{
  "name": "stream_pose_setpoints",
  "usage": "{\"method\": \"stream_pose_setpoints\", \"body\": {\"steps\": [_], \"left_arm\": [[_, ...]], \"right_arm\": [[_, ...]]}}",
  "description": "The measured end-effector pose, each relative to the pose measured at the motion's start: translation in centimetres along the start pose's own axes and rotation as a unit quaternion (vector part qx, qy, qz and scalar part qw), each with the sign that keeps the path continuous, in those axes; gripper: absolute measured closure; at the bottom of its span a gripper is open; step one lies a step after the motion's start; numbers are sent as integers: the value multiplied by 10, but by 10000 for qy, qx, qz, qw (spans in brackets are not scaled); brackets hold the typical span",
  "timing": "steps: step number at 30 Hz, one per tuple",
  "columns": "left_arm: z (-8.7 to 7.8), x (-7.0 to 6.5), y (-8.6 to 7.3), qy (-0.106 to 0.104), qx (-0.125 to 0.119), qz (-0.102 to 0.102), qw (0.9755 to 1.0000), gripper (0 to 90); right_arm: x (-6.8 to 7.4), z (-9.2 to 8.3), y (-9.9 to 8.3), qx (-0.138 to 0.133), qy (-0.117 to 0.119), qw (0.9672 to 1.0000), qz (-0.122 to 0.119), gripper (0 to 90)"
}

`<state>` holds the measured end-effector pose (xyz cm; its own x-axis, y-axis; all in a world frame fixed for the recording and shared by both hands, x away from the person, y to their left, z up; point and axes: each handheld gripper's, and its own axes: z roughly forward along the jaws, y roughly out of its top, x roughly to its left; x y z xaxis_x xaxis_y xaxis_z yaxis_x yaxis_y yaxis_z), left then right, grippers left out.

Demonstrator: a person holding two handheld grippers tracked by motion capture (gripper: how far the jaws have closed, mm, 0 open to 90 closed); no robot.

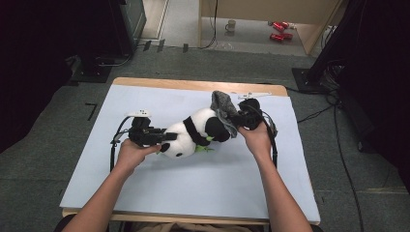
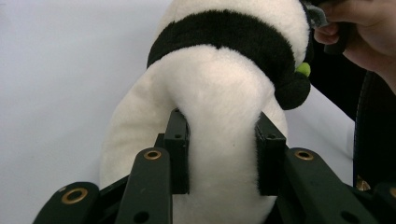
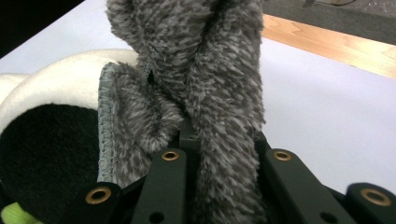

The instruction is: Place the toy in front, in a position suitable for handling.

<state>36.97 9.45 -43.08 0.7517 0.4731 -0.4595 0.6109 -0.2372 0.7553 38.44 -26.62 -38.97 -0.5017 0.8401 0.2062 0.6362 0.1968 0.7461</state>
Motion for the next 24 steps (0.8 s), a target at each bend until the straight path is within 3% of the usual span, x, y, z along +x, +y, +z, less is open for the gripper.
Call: {"method": "stream_pose_setpoints", "body": {"steps": [4,11,14,17,24], "left_arm": [[0,1,0,-31,-15,-52,10000,660],[-2,3,0,-86,-49,-113,9999,660],[-2,4,1,-149,-78,-176,9997,661],[-3,5,1,-279,-116,-272,9992,662],[-4,4,3,-357,-101,-318,9988,662]], "right_arm": [[-4,4,-4,30,-14,10000,31,779],[-19,13,-19,524,-282,9982,92,779],[-25,14,-23,562,-330,9978,88,779],[-27,10,-23,494,-371,9980,105,779],[-27,-10,-13,76,-410,9990,152,778]]}}
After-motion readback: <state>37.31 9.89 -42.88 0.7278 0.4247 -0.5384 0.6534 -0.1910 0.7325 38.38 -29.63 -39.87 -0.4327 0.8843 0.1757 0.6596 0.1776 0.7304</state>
